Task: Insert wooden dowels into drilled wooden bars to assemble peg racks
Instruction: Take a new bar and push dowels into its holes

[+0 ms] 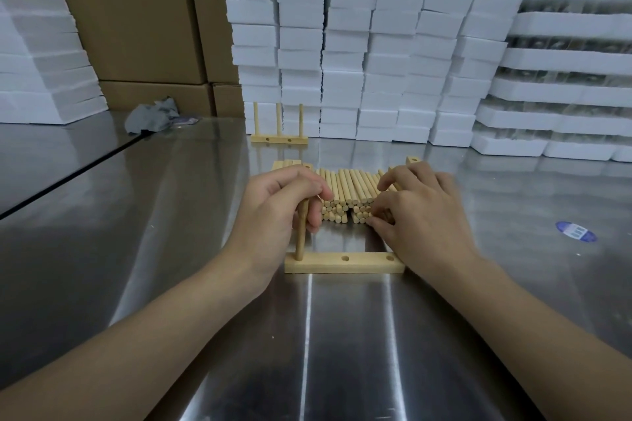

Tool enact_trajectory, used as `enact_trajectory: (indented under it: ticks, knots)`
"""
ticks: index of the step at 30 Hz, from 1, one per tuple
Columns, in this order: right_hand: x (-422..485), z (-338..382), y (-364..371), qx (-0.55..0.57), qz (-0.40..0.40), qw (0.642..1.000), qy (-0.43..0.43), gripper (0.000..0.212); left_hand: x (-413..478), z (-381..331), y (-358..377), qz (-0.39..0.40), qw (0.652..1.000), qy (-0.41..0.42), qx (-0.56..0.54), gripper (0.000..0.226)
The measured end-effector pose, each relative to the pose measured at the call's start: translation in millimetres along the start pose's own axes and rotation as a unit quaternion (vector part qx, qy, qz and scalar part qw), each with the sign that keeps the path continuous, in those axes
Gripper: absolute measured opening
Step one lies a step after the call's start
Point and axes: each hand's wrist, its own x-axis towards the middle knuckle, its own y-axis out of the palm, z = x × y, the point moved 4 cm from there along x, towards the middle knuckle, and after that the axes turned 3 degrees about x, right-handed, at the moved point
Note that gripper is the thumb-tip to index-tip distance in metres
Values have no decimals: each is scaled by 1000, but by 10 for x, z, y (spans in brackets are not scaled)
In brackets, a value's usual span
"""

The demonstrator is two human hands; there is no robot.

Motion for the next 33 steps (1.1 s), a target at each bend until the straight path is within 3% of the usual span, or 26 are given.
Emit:
enact_trajectory:
  ticks: [14, 18, 20, 22, 26, 30, 33]
  knots:
    - [-110, 107, -373, 37, 70, 996, 49, 14, 3, 20, -23, 10, 1000, -9, -3, 24]
    - [-142, 164, -716, 22, 0, 999, 46, 12, 3, 13, -26, 13, 1000, -10, -3, 24]
    - [-147, 142, -900, 94, -64, 990, 78, 10, 2, 10, -33, 12, 1000, -11, 1, 24]
    - [-138, 64, -971, 230, -97, 960, 129, 9, 1, 10, -43, 7, 1000, -16, 5, 24]
    - [-104, -41, -928, 491, -115, 845, 176, 9, 12, 22, -50, -8, 999, -40, 20, 20]
    - [-84, -36, -792, 598, -104, 768, 204, 5, 14, 5, -51, -8, 999, -44, 20, 19]
    - [-73, -6, -719, 628, -95, 746, 201, 5, 9, -25, -65, -21, 999, -41, -16, 22]
